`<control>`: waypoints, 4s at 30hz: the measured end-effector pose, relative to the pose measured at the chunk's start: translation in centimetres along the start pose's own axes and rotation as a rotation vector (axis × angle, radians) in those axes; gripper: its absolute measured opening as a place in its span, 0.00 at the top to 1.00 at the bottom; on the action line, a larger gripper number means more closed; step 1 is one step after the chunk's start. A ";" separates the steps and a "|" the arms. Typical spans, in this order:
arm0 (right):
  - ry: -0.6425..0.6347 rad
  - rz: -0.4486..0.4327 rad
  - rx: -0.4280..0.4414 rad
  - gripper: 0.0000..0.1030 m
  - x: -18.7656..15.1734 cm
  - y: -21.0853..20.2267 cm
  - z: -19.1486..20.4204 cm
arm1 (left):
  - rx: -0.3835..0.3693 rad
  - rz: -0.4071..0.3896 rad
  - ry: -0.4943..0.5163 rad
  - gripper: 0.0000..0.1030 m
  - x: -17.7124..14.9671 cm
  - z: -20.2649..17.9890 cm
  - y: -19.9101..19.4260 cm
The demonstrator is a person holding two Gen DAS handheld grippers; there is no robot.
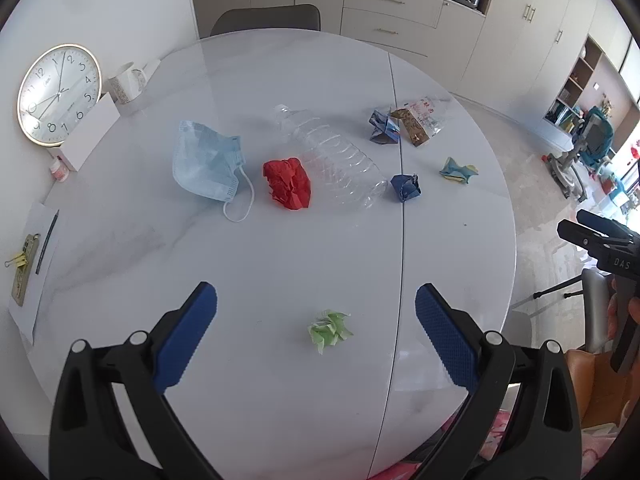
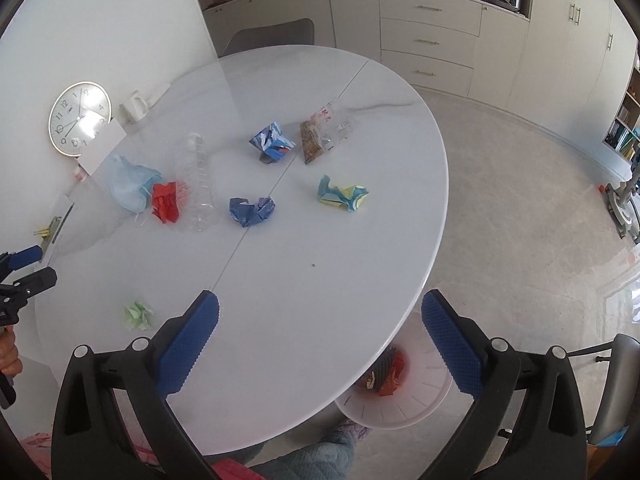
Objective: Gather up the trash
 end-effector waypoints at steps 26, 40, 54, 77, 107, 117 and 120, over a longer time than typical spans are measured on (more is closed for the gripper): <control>-0.195 0.098 0.070 0.02 10.2 9.9 12.0 | 0.138 -0.026 -0.114 0.07 10.6 13.4 11.5; -0.271 0.204 0.125 0.02 15.8 18.9 14.3 | 0.116 -0.001 -0.032 0.07 15.7 14.2 17.8; -0.243 0.209 0.183 0.02 17.4 20.7 13.9 | 0.039 0.066 -0.378 0.07 18.8 16.4 16.1; -0.264 0.253 0.192 0.02 17.1 23.6 15.2 | 0.173 0.338 -0.801 0.08 13.8 15.8 25.6; -0.361 0.327 0.165 0.40 15.6 27.1 17.7 | 0.011 0.180 -0.617 0.78 12.6 14.9 17.8; -0.289 0.177 0.217 0.41 14.7 16.6 14.0 | -0.060 0.111 -0.477 0.78 13.0 10.2 11.8; -0.262 0.140 0.214 0.41 12.8 12.6 11.5 | -0.116 0.103 -0.421 0.78 12.7 7.7 9.9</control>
Point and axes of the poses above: each gripper's, at about its wrist camera, not at the fingertips, and y roughly the way its jaws point, z to its left, x to its top, the point moved 1 cm from there along y, roughly the way its jaws point, and after that the axes turned 5 degrees about -y, right-handed, at the moved point
